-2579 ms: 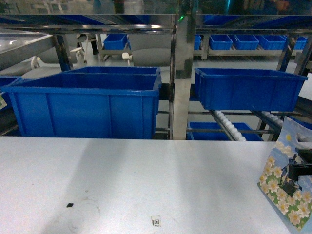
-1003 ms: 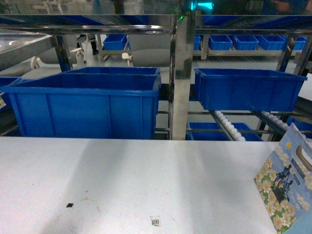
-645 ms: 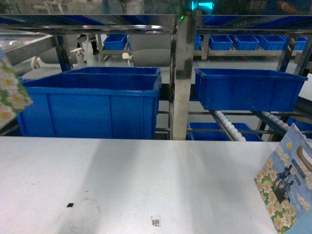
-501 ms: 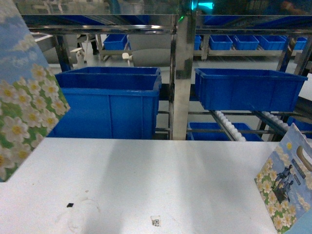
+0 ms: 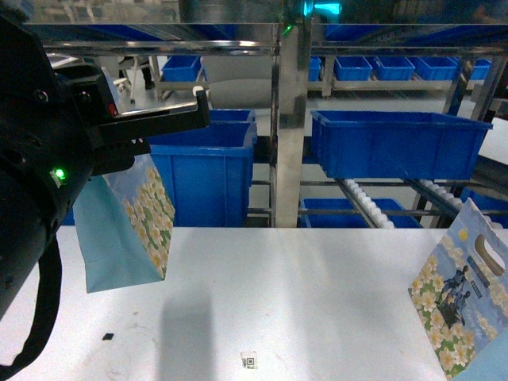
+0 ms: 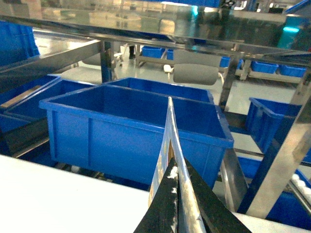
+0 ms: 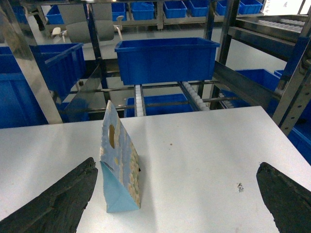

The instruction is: Move flower gift bag to table near conveyor

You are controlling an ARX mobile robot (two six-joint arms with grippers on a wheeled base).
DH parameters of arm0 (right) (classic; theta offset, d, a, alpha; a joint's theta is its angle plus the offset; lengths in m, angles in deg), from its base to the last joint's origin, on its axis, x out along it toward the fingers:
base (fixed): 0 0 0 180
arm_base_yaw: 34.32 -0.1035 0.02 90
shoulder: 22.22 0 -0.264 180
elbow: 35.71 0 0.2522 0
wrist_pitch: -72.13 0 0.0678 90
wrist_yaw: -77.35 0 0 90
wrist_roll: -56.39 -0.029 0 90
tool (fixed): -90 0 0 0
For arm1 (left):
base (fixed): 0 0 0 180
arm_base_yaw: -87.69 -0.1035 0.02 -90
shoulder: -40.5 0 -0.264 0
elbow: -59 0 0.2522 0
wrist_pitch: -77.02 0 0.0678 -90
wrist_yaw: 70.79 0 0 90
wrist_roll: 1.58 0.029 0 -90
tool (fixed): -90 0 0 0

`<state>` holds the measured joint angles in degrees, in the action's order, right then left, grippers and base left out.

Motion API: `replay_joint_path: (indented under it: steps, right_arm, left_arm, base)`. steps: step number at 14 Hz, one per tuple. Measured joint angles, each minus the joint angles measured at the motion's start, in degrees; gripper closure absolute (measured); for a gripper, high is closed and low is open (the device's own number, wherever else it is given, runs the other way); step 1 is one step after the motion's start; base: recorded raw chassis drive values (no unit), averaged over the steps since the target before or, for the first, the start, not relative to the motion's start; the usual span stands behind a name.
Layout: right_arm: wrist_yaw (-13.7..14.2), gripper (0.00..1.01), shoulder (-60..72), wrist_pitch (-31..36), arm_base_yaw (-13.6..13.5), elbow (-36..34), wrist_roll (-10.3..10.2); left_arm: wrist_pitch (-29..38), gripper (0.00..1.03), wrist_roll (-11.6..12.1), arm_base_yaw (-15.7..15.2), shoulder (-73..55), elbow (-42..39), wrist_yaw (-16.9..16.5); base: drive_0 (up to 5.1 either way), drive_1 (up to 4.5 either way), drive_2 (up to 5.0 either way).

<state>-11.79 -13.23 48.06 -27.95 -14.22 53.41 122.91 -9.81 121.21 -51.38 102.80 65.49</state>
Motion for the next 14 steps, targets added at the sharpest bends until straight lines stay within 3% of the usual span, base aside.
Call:
replay_joint_path:
  steps: [3, 6, 9, 14]
  right_arm:
    - [0.0, 0.03, 0.0, 0.0, 0.0, 0.0, 0.0]
    - [0.0, 0.03, 0.0, 0.0, 0.0, 0.0, 0.0]
    - [0.0, 0.03, 0.0, 0.0, 0.0, 0.0, 0.0]
    - [0.0, 0.03, 0.0, 0.0, 0.0, 0.0, 0.0]
  left_arm:
    - [2.0, 1.01, -4.2, -6.7, -6.1, 0.0, -2.5]
    - [6.7, 1.01, -5.0, -10.2, -10.1, -3.6, -5.7]
    - [13.6, 1.01, -5.2, -10.2, -14.1, -8.4, -6.2]
    - [14.0, 1.01, -8.6, -3.7, -16.5, -14.5, -2.5]
  base:
    - [0.0, 0.0, 0.0]
    - [0.0, 0.0, 0.0]
    - [0.0, 0.0, 0.0]
    - [0.0, 0.0, 0.0]
